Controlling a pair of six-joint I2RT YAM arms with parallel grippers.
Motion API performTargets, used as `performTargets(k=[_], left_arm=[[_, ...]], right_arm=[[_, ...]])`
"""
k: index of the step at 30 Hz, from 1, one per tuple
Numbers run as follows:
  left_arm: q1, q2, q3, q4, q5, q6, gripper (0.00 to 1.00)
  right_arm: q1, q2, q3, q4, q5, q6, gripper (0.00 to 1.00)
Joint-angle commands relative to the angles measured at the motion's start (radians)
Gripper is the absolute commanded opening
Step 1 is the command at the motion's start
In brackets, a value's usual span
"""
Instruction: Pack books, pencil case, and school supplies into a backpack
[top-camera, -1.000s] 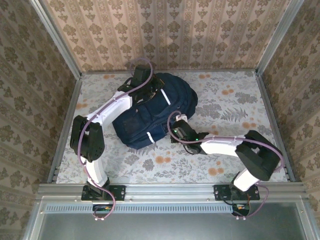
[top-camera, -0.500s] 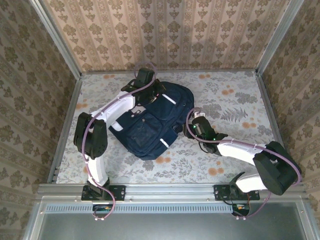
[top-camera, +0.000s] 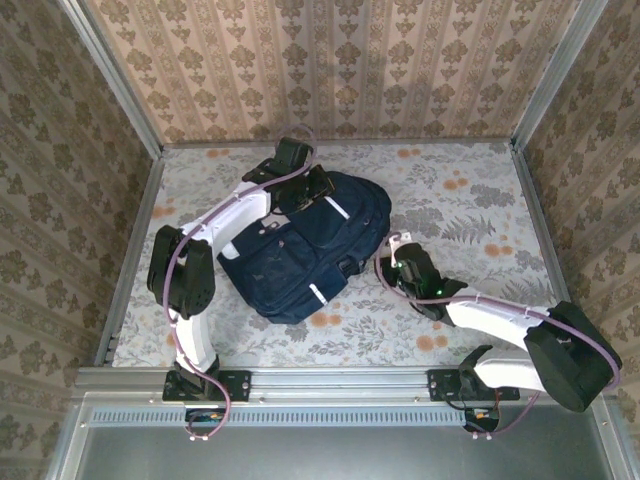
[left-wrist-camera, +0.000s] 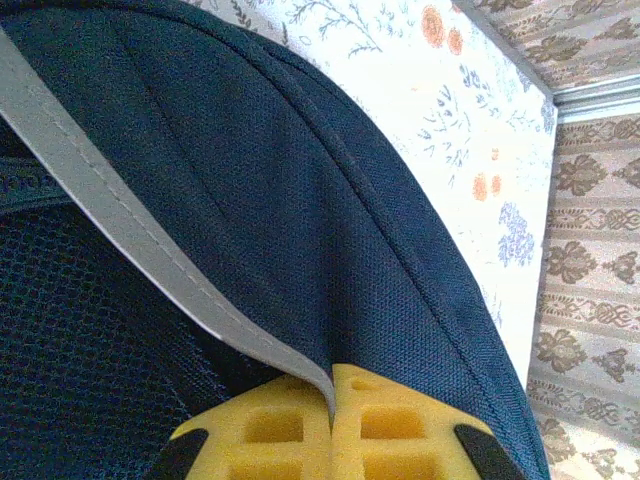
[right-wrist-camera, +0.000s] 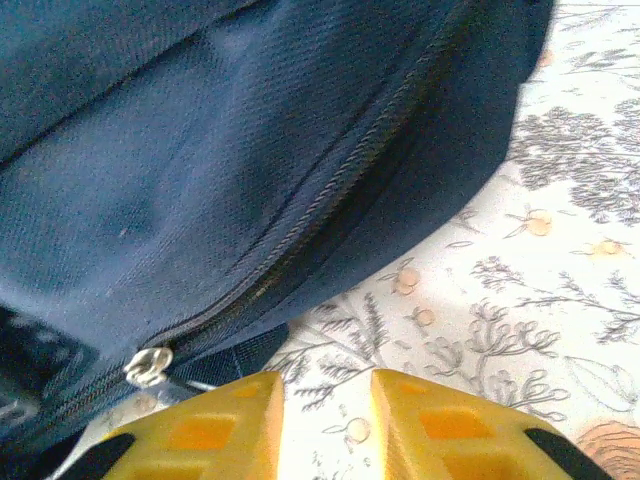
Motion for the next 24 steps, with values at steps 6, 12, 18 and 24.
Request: performTargets(k=[6, 12, 18, 24], left_arm=[[0.022, -0.137, -0.132, -0.025, 0.033, 0.015, 0.0], [0.022, -0.145, -0.158, -0.006, 0.045, -0.013, 0.0], [0.023, -0.142, -0.166, 0.001, 0.044, -0.024, 0.0], [0.023, -0.133, -0.165, 0.006, 0.043, -0.032, 0.0]], right_arm=[[0.194, 0.043, -0.1, 0.225, 0.084, -0.094, 0.44], [0.276, 0.136, -0.112, 0.373, 0.173, -0.085, 0.46], [0.337, 0.225, -0.106, 0.431, 0.221, -0.085, 0.45], [0.376, 0.236, -0.13, 0.432, 0.272, -0.05, 0.45]])
